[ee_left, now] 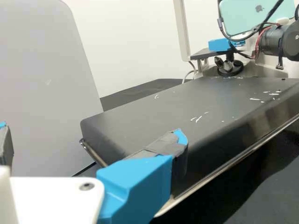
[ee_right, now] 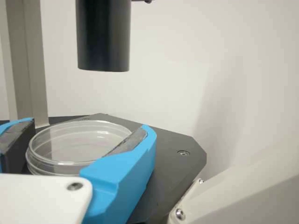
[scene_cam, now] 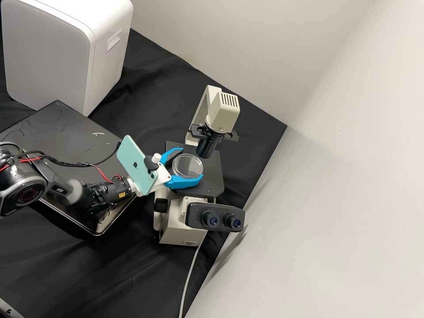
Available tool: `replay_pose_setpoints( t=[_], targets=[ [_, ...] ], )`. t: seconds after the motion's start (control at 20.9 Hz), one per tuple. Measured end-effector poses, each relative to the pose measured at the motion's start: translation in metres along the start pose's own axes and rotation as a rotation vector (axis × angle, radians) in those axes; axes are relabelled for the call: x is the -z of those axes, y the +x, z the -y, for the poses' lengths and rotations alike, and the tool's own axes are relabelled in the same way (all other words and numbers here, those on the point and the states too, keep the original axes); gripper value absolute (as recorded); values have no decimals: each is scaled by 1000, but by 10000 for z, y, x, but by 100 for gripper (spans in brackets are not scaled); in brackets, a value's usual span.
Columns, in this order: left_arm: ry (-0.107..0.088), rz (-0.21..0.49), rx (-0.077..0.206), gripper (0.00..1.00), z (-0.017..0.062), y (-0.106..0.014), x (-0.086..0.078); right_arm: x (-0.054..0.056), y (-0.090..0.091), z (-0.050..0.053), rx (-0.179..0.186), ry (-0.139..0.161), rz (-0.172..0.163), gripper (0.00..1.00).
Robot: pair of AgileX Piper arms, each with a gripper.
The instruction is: Place the petri dish on the microscope
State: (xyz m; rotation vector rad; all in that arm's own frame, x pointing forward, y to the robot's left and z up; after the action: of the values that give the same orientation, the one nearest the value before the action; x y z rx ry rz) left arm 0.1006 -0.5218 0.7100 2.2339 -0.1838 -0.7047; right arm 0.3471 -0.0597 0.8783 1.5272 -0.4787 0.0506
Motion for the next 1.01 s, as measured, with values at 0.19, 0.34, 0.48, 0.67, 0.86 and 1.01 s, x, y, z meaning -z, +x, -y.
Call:
replay_pose_setpoints(
  t=[0.19,0.34,0.48,0.67,0.86,1.01],
  targets=[
    [-1,-7,4,100,9,7,8,-5,21,23,-11,0,17,0],
    [2,-8,7,100,15,9,7,-11,25,37,-26,0,21,0],
    [2,-8,7,100,15,9,7,-14,33,45,-31,-14,30,0],
    [2,-8,7,100,15,9,7,-17,35,59,-42,-25,27,100],
    [2,-8,7,100,15,9,7,-14,35,62,-41,-26,26,100],
    [2,-8,7,100,15,9,7,-15,35,62,-41,-32,28,100]
  ],
)
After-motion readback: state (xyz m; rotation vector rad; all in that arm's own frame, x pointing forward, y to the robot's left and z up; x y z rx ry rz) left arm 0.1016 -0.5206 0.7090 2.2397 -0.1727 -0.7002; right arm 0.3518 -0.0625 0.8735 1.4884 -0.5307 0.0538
